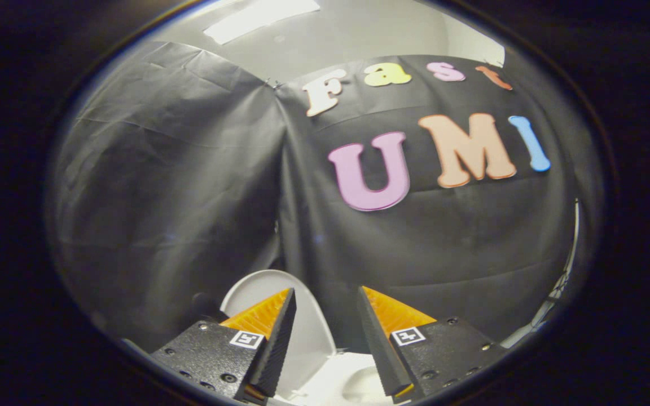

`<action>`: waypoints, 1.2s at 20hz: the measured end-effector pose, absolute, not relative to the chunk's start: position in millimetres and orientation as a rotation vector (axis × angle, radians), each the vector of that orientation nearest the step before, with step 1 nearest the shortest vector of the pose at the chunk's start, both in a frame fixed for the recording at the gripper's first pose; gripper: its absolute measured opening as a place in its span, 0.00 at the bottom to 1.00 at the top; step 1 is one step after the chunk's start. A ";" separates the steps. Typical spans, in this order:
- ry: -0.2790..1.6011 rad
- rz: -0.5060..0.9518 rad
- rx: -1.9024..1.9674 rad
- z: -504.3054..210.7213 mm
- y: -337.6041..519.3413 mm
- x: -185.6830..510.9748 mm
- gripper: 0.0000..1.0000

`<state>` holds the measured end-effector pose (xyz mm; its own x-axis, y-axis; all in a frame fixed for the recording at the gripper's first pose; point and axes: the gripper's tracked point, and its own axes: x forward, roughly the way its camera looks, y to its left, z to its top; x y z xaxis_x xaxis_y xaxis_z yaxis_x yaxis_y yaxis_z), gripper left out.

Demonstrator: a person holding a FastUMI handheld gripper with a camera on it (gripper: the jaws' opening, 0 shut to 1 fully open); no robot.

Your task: Open the toilet lid.

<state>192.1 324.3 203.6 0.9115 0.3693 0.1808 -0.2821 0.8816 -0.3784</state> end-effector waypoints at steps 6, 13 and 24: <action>-0.374 0.132 -0.273 261.4 193.2 154.5 0.67; -0.419 -0.060 -0.230 264.7 71.4 94.6 0.69; -0.407 0.114 -0.201 266.7 11.1 100.9 0.69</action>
